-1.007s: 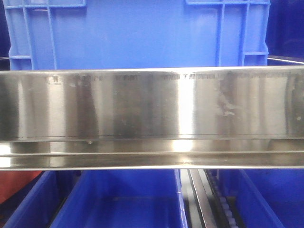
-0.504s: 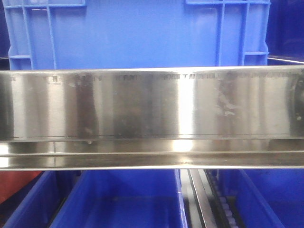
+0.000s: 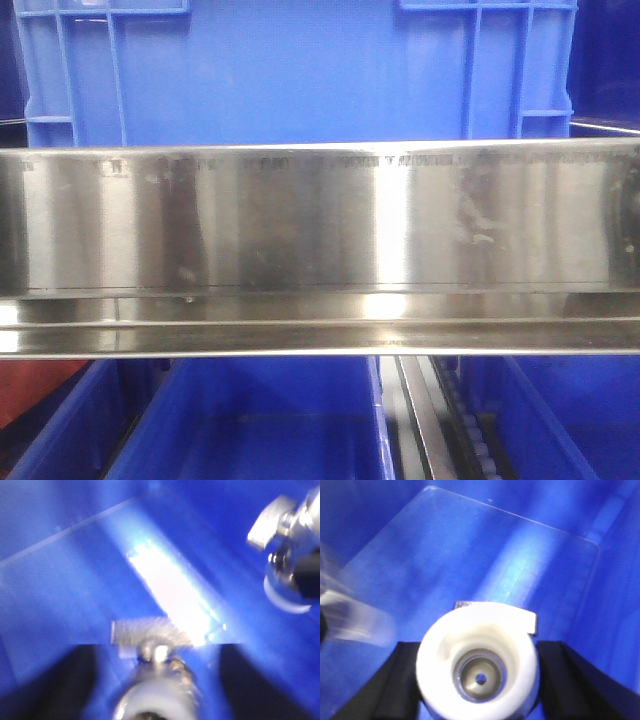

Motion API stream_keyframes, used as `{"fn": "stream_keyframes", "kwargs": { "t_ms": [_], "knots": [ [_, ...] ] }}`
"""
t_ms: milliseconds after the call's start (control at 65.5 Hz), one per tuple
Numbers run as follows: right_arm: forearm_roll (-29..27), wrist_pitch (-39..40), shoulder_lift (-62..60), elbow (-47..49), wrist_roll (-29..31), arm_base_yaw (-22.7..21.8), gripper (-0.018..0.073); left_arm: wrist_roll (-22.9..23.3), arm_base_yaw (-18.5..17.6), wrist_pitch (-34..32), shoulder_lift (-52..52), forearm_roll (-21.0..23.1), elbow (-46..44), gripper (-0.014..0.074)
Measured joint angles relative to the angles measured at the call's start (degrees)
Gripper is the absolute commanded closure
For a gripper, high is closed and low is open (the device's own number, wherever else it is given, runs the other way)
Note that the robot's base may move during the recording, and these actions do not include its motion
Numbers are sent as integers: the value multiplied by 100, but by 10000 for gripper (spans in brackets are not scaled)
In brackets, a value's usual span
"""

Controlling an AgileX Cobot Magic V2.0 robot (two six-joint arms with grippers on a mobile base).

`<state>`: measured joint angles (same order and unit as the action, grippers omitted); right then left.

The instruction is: Place valve from conveyor to right shelf box

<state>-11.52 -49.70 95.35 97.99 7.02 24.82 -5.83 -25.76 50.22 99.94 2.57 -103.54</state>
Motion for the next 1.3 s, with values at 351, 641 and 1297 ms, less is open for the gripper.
{"fn": "stream_keyframes", "kwargs": {
  "t_ms": [351, 641, 1297],
  "knots": [
    [0, 127, -477, 19, -11, 0, 329, 0, 0, -9, -412, -60, 0, 225],
    [15, 117, -1537, 7, -11, 0, 718, 0, 0, 226, -1434, -750, -17, 706],
    [253, 2850, -5028, -4493, -11, 0, 717, 295, 877, -1816, -5258, -323, 4052, 707]
  ]
}}
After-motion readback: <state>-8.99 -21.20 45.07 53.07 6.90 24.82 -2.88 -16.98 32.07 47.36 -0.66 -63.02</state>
